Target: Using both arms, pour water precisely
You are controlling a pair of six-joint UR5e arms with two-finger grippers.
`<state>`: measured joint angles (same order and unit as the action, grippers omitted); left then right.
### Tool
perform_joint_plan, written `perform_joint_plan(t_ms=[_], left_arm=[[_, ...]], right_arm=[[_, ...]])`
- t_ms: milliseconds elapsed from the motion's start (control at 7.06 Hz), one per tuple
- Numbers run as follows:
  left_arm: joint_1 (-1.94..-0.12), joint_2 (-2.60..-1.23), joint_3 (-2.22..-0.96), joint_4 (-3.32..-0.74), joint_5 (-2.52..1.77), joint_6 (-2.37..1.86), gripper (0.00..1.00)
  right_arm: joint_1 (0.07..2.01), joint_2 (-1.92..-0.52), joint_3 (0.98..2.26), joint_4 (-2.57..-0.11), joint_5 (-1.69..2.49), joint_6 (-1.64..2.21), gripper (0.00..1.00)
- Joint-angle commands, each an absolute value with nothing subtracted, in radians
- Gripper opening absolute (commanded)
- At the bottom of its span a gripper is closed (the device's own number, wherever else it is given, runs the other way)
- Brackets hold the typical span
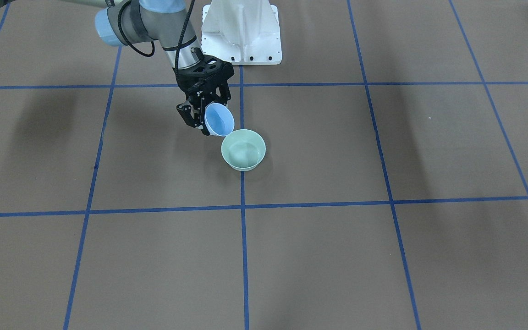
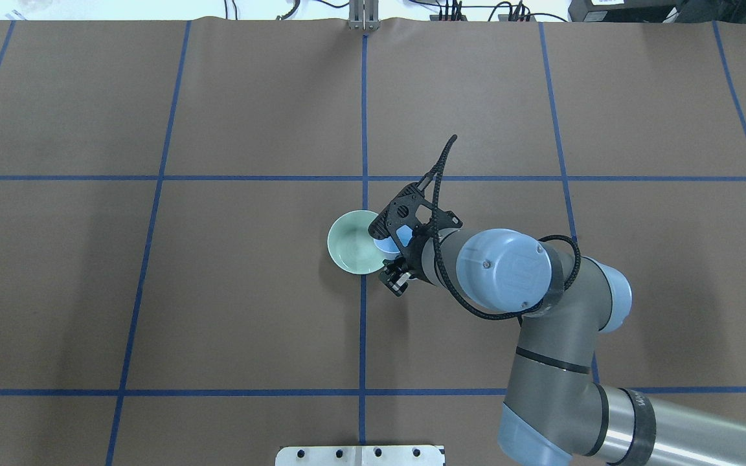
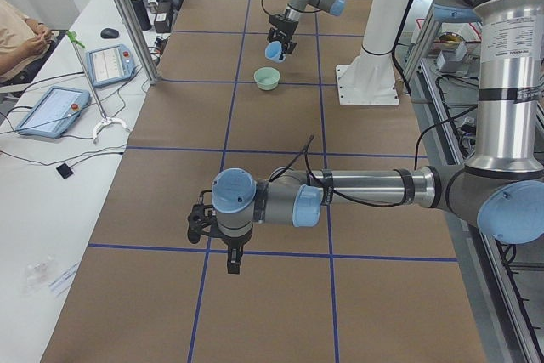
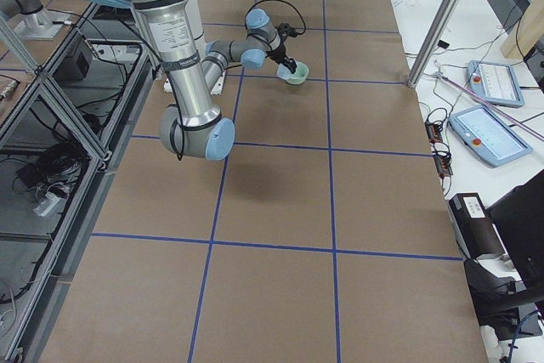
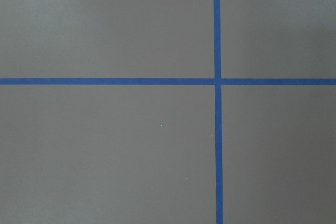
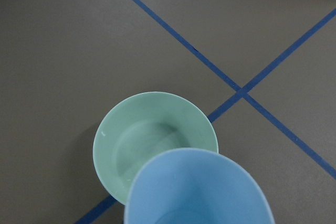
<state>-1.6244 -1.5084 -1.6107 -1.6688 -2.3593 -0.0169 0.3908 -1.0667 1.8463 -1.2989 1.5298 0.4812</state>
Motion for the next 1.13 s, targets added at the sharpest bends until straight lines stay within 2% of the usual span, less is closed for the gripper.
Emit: perform_joint_plan(t_ms=[0,709,992], left_arm=[[-1.624,-1.505,-1.611,-1.669,-2.359,-0.017,1.0],[-1.624,-1.505,-1.611,-1.667,-2.359,-0.017,1.0],[-1.626,-1.505,-1.611,-1.667,-2.359,-0.017,1.0]], right_arm=[[0.402,-1.014,1.847,-1.489,1.581,0.489,0.0],[0.417,-0.853,1.821,-1.853,1.644,0.489,0.0],[0.428,-0.755,1.671,-1.862,1.652,0.489,0.0]])
